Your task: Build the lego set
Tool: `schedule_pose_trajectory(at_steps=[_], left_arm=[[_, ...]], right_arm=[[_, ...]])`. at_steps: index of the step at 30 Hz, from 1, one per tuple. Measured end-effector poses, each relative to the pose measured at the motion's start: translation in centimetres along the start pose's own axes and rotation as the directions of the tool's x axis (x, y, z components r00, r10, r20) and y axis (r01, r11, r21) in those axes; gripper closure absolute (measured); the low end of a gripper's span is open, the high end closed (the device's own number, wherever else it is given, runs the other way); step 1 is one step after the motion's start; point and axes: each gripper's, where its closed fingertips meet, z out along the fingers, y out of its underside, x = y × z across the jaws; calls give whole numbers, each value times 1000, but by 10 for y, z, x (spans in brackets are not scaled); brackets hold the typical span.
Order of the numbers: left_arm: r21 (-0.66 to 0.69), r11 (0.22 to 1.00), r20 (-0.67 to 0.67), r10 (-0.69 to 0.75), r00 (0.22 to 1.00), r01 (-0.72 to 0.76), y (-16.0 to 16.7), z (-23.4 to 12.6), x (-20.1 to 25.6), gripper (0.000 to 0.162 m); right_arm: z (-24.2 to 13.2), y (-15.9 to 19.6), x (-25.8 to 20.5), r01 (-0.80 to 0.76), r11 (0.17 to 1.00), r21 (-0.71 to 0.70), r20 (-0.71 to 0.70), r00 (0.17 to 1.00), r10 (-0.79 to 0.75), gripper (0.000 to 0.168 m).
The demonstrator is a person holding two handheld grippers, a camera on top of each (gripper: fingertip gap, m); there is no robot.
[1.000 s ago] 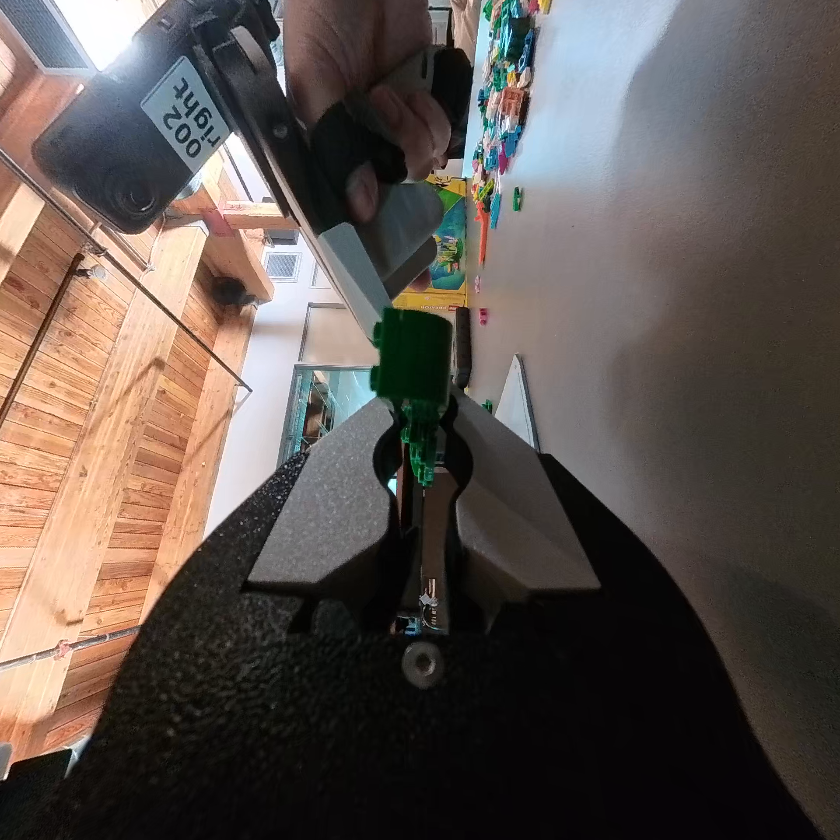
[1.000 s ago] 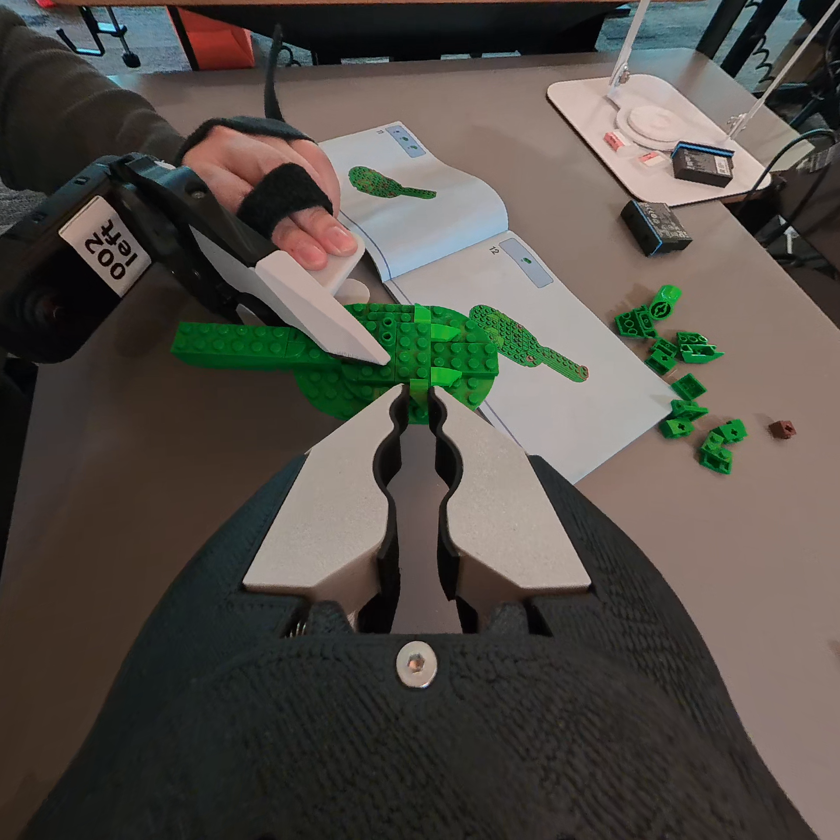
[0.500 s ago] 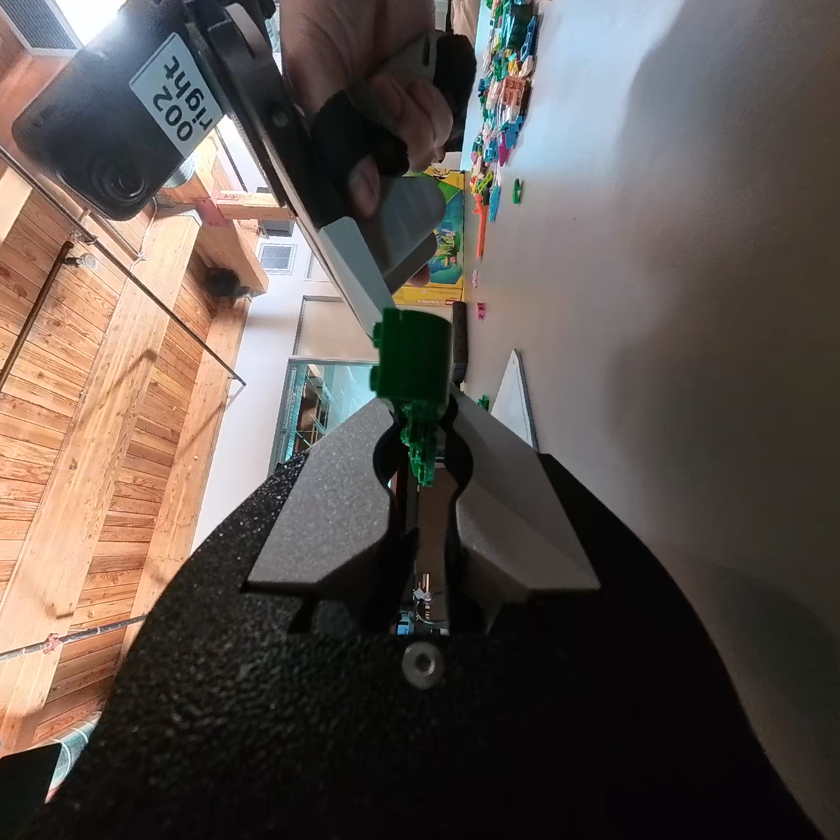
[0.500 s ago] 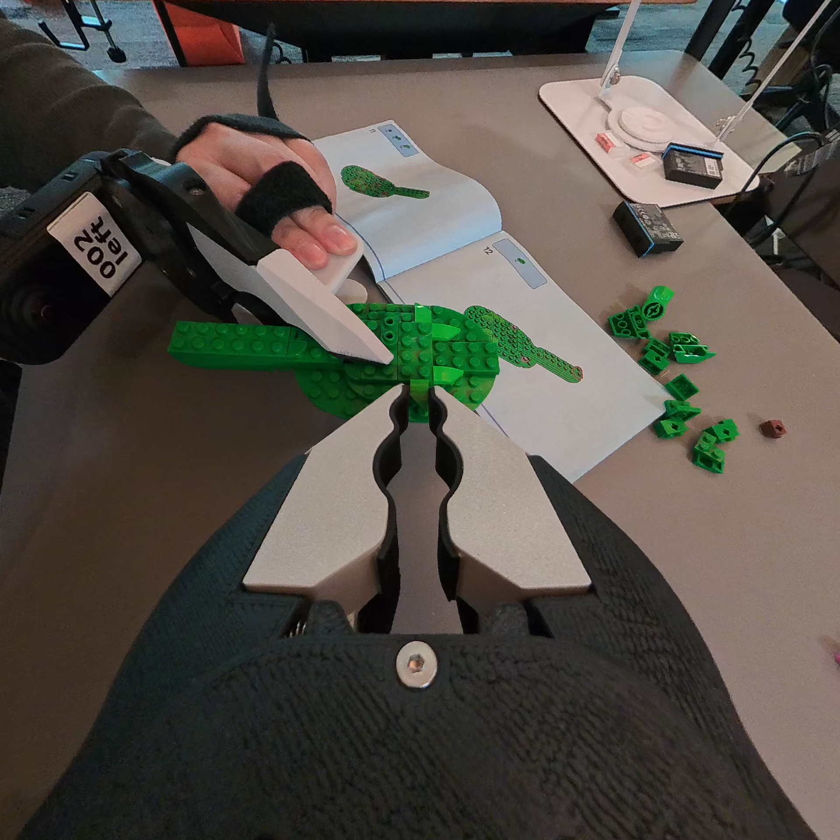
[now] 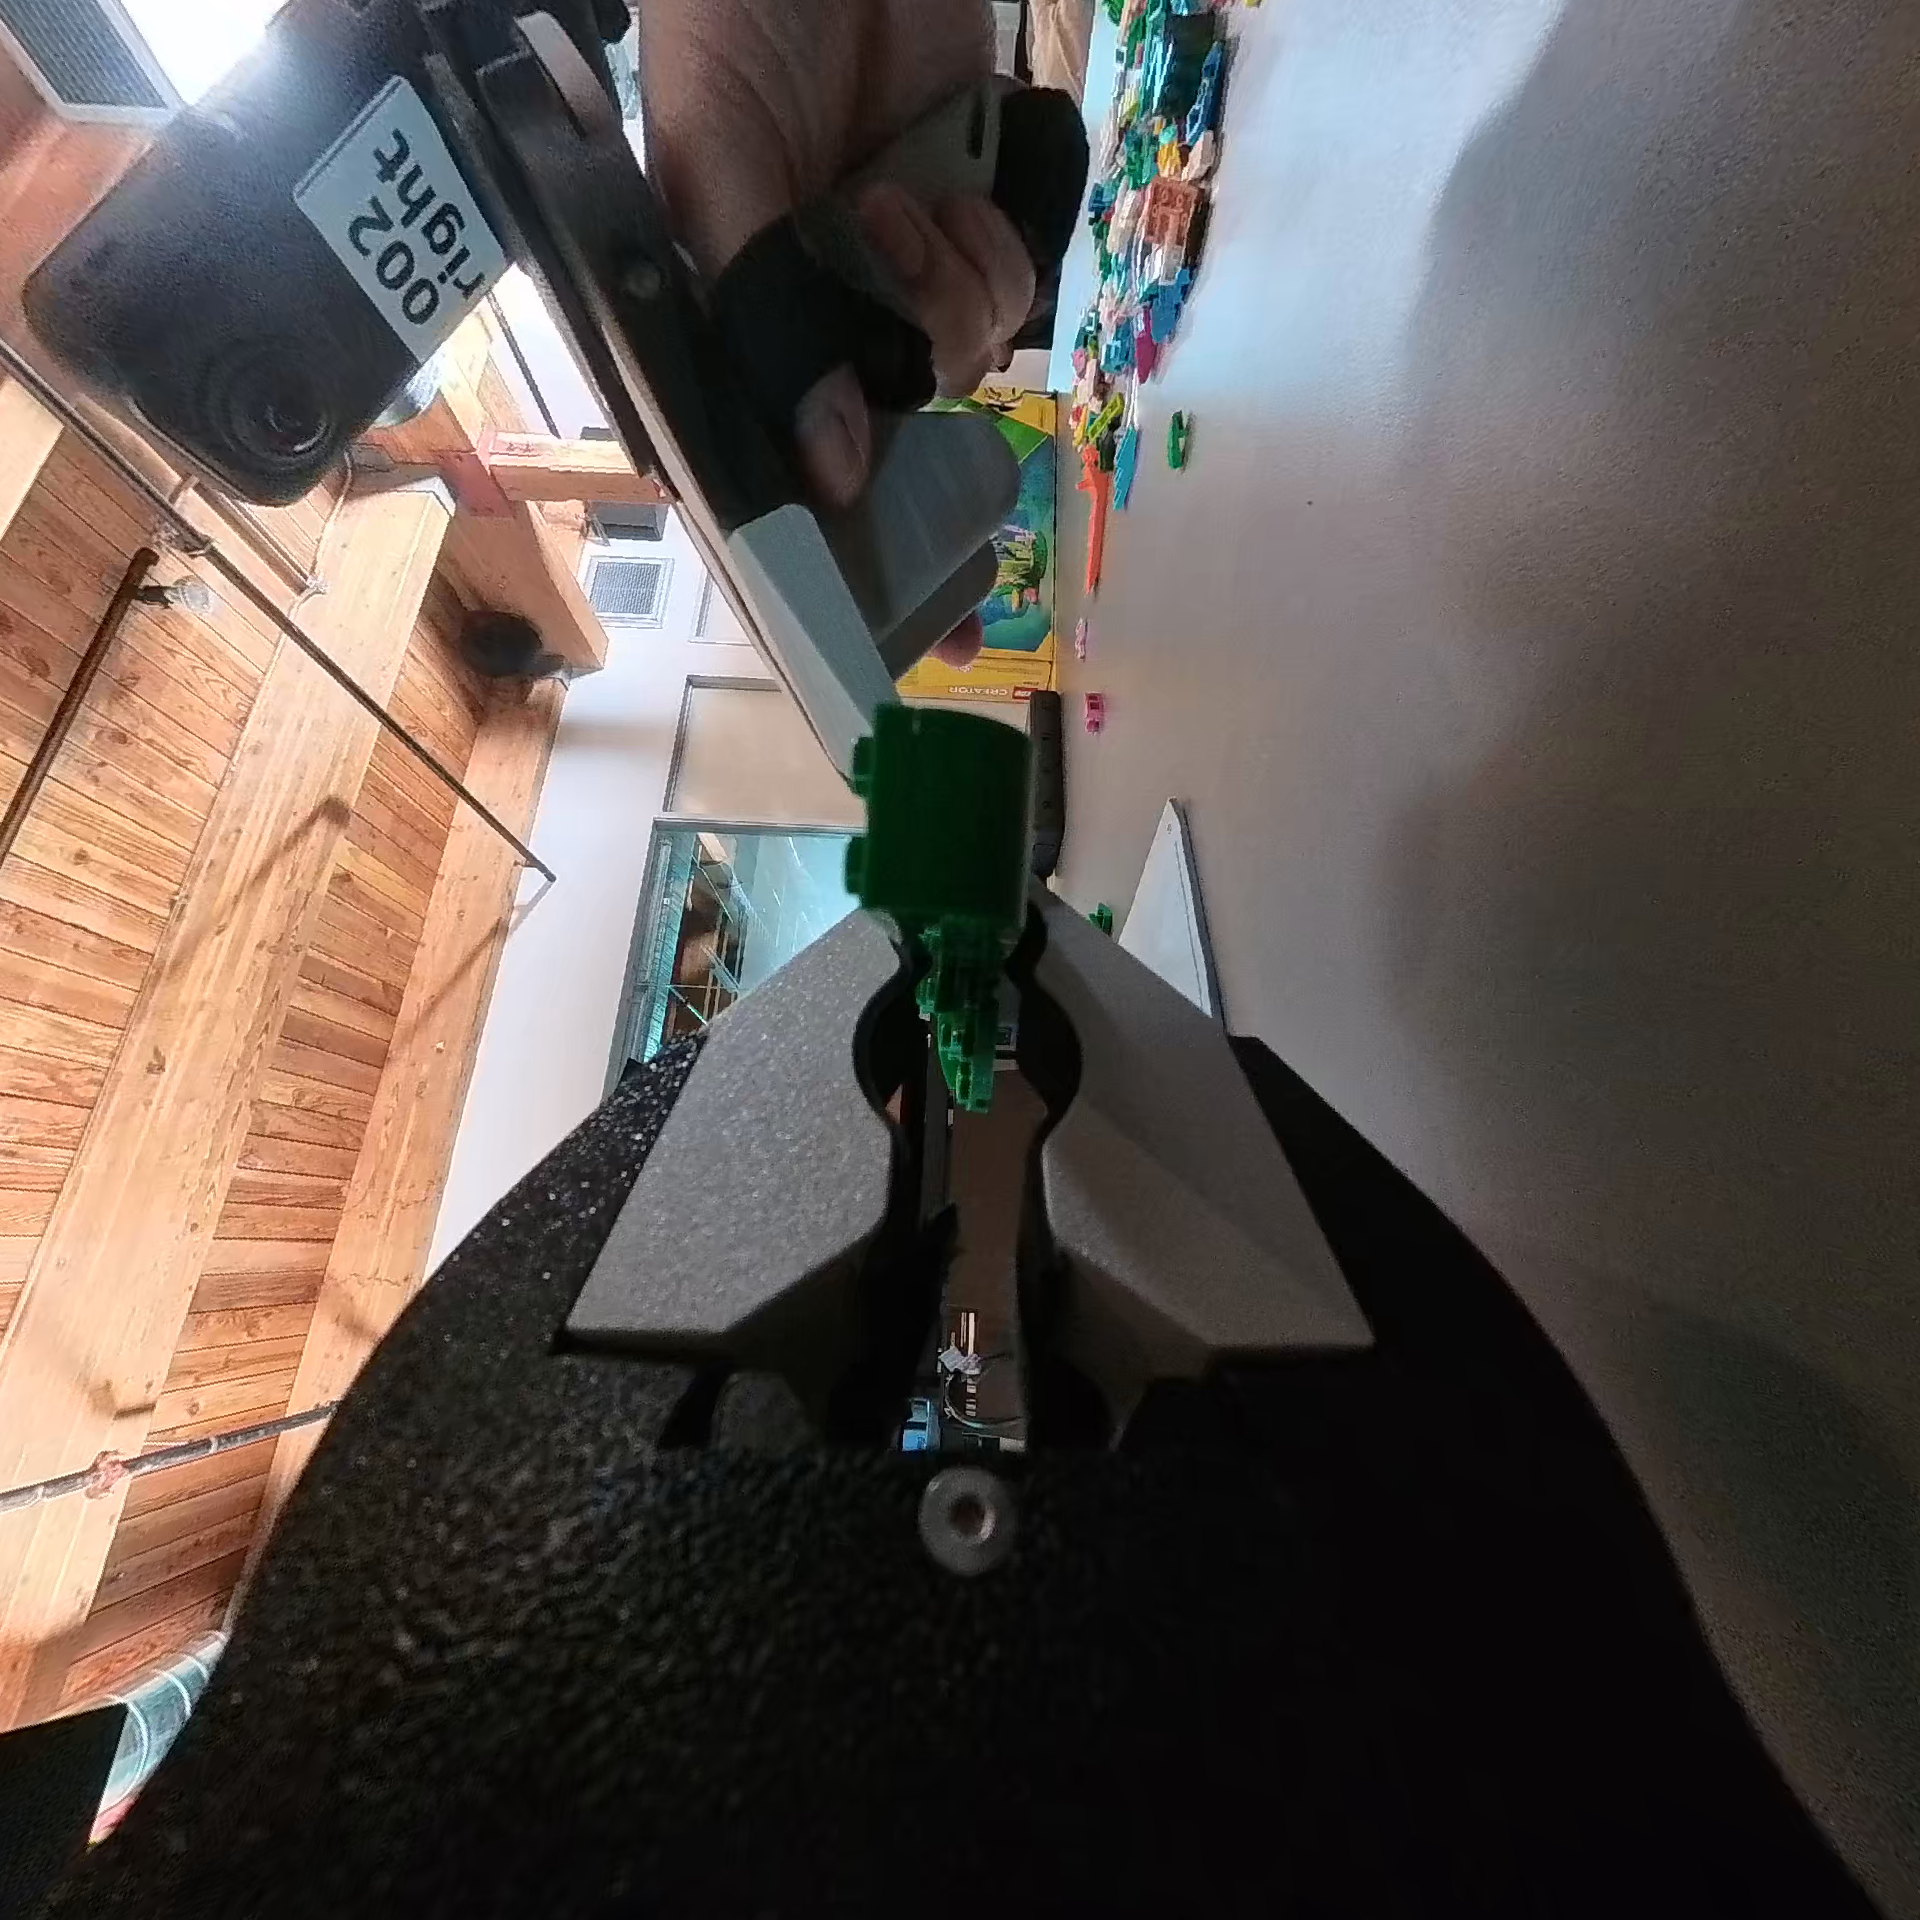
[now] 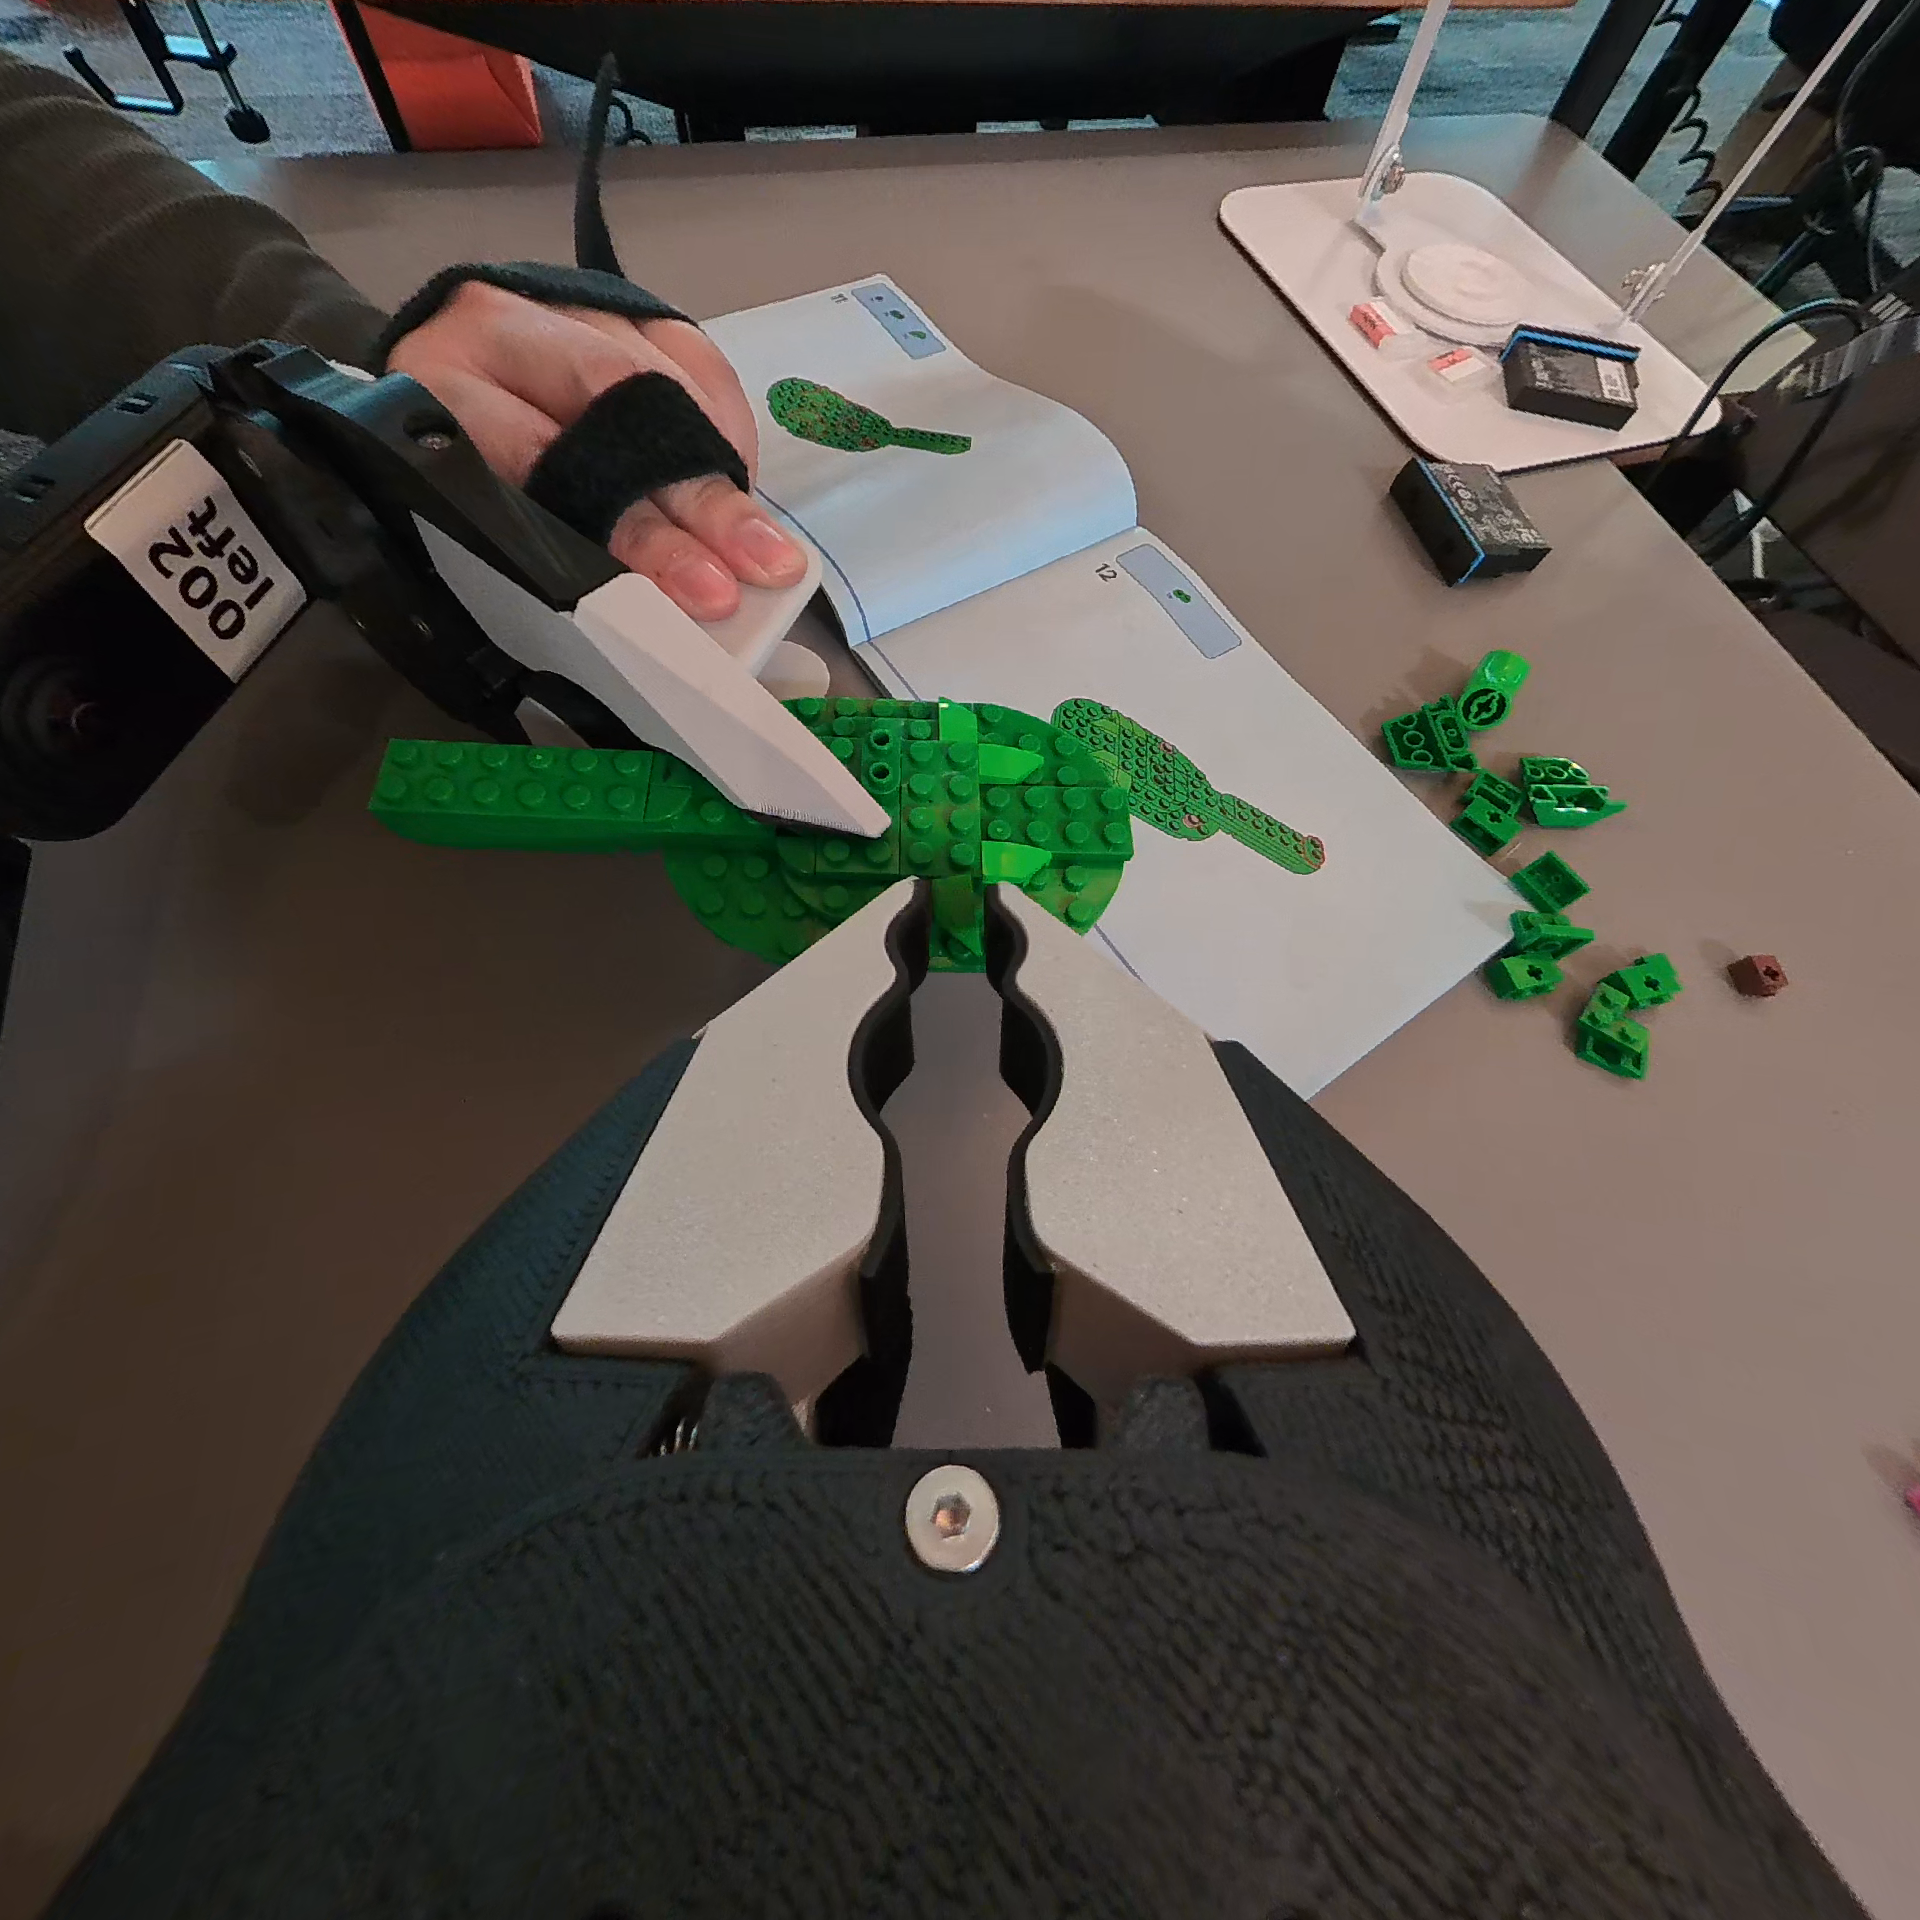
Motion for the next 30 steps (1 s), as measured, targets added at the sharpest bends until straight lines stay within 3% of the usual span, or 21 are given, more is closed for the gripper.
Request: schedule_pose_trajectory(at_steps=[11, 13, 16, 18, 21, 24, 30], left_arm=[[-6, 1000, 1, -21, 1000, 21, 2, 0, -1, 153], [-15, 999, 1, -30, 1000, 30, 4, 0, -1, 152], [-31, 997, 10, -70, 998, 70, 9, 0, -4, 152], [-45, 994, 14, -100, 995, 101, 13, 0, -6, 152], [-56, 989, 22, -133, 991, 134, 18, 0, -8, 152], [-58, 989, 33, -131, 991, 133, 18, 0, -10, 152], [-53, 989, 40, -137, 990, 139, 18, 0, -11, 152]], right_arm=[[-1, -4, 1, 6, 1000, 23, -11, 1000, -6, 155], [-6, -9, 4, 33, 998, 53, -32, 999, -31, 148], [-20, -20, 0, 199, 972, 125, -71, 979, -191, 122], [-24, -20, 0, 416, 904, 100, -171, 902, -397, 107], [-19, -12, 10, 683, 727, -71, -334, 671, -662, 103], [-6, -6, 10, 781, 605, -154, -372, 521, -768, 106], [7, -7, 6, 842, 495, -213, -416, 380, -826, 122]])
